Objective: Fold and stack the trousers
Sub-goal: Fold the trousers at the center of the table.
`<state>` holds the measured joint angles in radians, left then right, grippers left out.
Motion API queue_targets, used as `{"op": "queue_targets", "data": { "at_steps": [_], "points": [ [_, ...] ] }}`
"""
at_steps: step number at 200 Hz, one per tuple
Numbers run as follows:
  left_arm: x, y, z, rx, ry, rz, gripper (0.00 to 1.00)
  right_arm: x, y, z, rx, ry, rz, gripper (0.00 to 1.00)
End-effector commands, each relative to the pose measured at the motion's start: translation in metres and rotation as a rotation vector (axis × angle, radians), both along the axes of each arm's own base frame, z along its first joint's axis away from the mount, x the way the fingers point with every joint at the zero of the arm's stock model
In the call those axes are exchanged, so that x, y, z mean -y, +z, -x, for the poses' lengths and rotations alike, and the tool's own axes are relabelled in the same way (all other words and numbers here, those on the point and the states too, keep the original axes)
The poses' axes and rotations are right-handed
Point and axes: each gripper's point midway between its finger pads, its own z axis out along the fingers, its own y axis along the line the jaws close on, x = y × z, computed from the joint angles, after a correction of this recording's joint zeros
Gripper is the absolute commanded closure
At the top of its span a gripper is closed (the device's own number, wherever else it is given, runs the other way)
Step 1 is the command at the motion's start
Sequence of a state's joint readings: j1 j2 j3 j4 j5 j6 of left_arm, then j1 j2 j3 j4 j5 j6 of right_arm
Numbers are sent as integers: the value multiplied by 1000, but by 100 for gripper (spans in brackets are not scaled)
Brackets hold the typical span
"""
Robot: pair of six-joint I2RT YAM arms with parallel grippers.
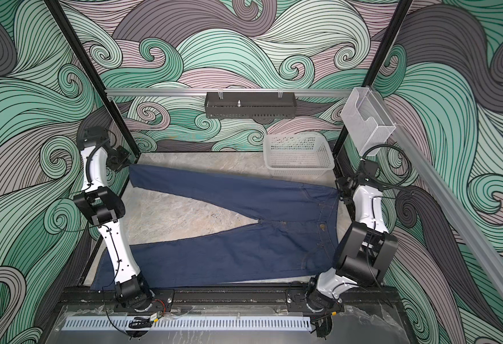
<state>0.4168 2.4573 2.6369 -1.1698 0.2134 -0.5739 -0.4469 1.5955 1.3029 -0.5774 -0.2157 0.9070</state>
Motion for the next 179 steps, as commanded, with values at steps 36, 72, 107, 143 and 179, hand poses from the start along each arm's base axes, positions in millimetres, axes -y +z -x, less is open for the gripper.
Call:
{"op": "queue_targets", "data": {
  "at_steps": [36, 72, 107, 143, 179],
  "points": [
    [-4, 11, -39, 181, 44, 118, 100, 10, -7, -54, 69, 25, -66, 100],
    [0, 26, -62, 283, 52, 141, 100, 23, 8, -80, 126, 17, -34, 100],
    [4, 49, -84, 399, 67, 165, 100, 35, 17, -102, 165, 14, -13, 100],
    [11, 66, -86, 438, 56, 167, 100, 35, 18, -116, 190, 48, -21, 100],
    [30, 77, -49, 352, -2, 189, 100, 28, 18, -99, 194, 83, -13, 100]
  ]
}}
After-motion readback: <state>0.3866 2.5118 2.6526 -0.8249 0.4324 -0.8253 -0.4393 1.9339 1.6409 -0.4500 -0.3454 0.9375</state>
